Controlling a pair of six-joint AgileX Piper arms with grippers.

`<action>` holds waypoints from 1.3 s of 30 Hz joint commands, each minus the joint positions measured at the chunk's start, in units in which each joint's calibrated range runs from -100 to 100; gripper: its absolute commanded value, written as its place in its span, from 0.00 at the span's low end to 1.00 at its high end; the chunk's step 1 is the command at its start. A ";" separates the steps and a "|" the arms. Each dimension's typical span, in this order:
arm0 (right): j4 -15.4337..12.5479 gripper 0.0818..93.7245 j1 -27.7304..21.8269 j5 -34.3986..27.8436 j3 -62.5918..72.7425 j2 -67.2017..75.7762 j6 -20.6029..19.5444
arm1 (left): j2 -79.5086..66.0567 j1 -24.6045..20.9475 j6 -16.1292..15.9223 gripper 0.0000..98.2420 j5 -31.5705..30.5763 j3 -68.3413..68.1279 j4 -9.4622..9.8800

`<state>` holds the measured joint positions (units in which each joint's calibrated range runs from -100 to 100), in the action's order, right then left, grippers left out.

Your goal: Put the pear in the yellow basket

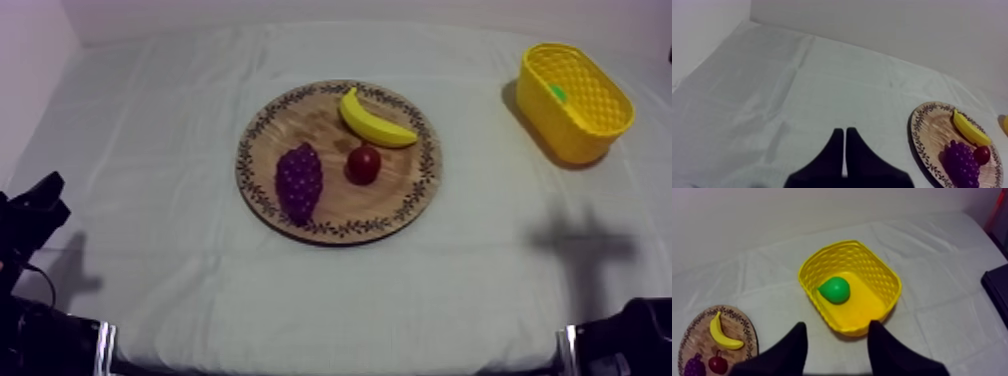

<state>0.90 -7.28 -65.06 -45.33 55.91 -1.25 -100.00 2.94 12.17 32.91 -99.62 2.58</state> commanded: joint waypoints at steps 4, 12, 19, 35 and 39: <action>-0.34 0.18 -0.12 5.70 -11.82 15.25 1.39 | 0.00 -0.01 0.02 0.00 -0.01 -0.05 -0.02; 1.72 0.03 0.13 22.40 -34.55 26.59 1.35 | 0.00 -0.01 0.00 0.00 -0.01 -0.05 -0.02; 1.24 0.01 0.90 30.06 -49.43 34.33 3.52 | 0.00 -0.01 0.01 0.00 -0.01 -0.05 -0.02; -1.79 0.00 -0.03 26.36 -54.43 39.82 7.89 | 0.00 -0.01 0.02 0.00 -0.01 -0.05 -0.02; -1.80 0.00 -0.23 26.29 -54.44 39.84 14.11 | 0.00 -0.01 0.02 0.00 -0.01 -0.05 -0.02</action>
<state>-0.90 -7.51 -38.60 -99.73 95.78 5.86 -100.00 2.94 12.17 32.91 -99.62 2.58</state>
